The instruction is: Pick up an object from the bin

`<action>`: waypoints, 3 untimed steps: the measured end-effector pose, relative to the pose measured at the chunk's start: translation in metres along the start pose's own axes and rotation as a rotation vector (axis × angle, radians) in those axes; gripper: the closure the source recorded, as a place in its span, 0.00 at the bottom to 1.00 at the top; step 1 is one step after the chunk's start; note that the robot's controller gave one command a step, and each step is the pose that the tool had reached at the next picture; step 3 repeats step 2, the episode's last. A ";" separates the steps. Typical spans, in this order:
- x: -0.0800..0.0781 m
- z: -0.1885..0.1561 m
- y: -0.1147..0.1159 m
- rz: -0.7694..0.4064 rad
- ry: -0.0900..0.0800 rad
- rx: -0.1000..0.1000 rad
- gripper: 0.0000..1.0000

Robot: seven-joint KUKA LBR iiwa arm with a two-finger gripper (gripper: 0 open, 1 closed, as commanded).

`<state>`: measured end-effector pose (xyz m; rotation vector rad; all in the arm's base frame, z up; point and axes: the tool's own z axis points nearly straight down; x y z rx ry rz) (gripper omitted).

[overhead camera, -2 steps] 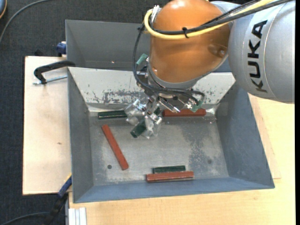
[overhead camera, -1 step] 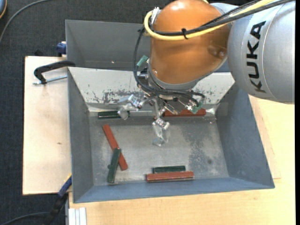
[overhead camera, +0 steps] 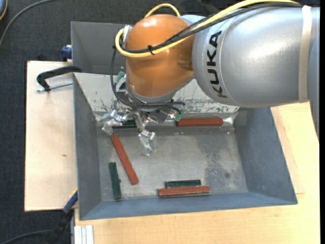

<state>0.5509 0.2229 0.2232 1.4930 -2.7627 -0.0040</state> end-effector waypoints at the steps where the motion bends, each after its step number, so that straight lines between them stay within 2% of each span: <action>1: 0.056 0.131 -0.005 -0.685 0.004 -0.002 0.00; 2: 0.056 0.153 -0.012 -0.787 0.000 0.001 0.00; 3: 0.056 0.153 -0.012 -0.787 0.000 0.001 0.00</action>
Offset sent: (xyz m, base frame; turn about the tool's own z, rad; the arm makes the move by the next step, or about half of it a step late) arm -0.0258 -0.0492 -0.1296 -0.6877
